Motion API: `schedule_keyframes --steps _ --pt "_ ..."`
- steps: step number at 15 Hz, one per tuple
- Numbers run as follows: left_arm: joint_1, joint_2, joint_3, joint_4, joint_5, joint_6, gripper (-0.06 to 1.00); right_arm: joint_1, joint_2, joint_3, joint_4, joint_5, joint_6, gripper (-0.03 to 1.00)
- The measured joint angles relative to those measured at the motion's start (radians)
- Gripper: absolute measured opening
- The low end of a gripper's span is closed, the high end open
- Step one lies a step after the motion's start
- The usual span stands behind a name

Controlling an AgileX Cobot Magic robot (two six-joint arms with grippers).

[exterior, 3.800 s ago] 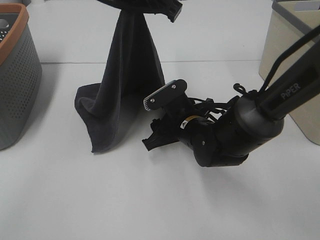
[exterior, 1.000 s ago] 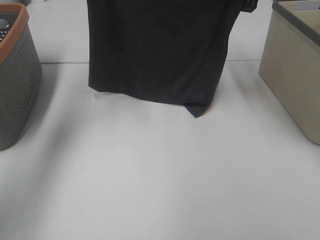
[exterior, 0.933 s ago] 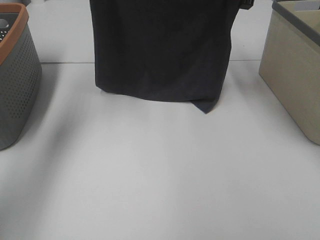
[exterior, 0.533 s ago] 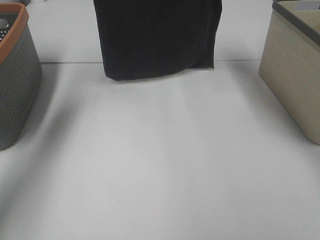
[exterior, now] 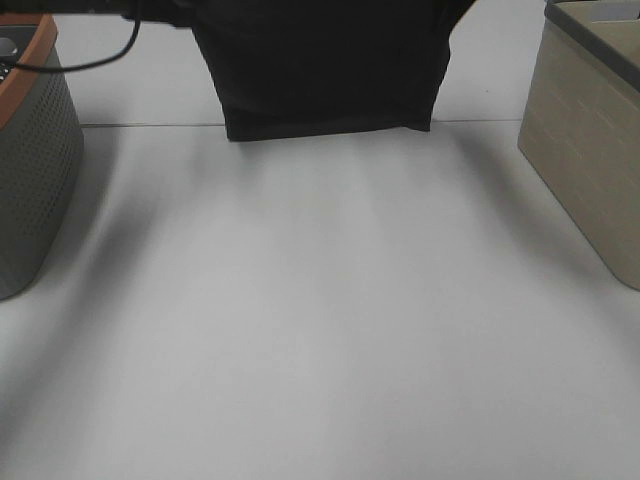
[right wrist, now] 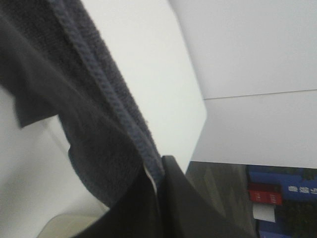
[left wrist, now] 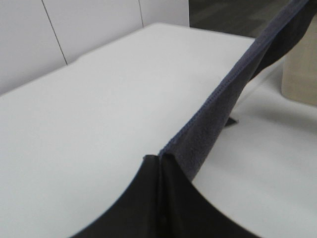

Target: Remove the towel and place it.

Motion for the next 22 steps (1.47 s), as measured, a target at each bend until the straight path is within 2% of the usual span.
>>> schedule_keyframes --steps 1,3,6,10,16,22 --pt "-0.008 -0.053 0.106 -0.023 -0.021 0.080 0.00 0.005 -0.063 0.157 0.000 -0.061 -0.005 0.02" --pt "-0.010 -0.138 0.256 -0.040 -0.033 0.176 0.00 0.008 -0.163 0.343 -0.001 -0.159 -0.012 0.02" --pt "-0.011 -0.203 0.456 -0.043 -0.006 0.213 0.00 0.008 -0.231 0.518 -0.001 -0.233 -0.014 0.02" --pt "-0.013 -0.223 0.609 -0.043 0.033 0.216 0.00 0.018 -0.278 0.742 0.020 -0.295 -0.032 0.02" --pt "-0.011 -0.224 0.825 -0.045 0.014 0.191 0.00 0.100 -0.279 0.942 0.048 -0.356 -0.048 0.02" --pt "-0.011 -0.224 0.885 -0.047 0.017 0.182 0.00 0.101 -0.280 1.016 0.092 -0.429 -0.048 0.02"
